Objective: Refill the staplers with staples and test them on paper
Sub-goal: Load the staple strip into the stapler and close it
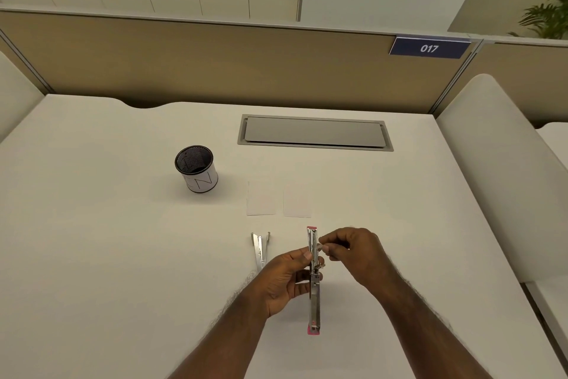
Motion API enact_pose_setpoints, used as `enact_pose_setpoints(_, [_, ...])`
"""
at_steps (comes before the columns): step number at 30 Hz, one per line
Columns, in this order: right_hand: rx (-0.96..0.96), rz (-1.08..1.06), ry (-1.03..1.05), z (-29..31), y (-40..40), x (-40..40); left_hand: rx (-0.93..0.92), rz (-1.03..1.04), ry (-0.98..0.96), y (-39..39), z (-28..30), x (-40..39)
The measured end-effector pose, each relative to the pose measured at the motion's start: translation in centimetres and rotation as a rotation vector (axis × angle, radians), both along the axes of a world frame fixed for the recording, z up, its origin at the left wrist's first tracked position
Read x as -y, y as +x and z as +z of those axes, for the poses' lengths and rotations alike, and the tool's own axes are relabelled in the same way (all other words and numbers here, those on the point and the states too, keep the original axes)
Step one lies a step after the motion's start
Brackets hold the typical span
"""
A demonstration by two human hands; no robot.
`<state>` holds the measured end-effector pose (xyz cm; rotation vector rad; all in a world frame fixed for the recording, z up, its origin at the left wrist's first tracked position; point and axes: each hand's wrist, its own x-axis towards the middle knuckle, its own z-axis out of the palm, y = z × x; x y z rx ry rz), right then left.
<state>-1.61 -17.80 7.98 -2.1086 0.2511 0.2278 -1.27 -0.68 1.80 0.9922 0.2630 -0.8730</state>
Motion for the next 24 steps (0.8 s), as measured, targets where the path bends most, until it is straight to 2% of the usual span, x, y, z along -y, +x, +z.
enact_pose_setpoints(8, [0.01, 0.113, -0.224, 0.73, 0.15, -0.17, 0.044, -0.03, 0.028, 0.07, 0.2, 0.37])
enact_pose_setpoints(13, [0.055, 0.136, -0.239, 1.07, 0.35, -0.05, 0.035, -0.01, 0.03, 0.18, 0.15, 0.27])
enact_pose_setpoints(24, [-0.023, 0.269, -0.364, 0.69, 0.86, -0.27, 0.051, -0.037, 0.029, 0.26, 0.07, 0.68])
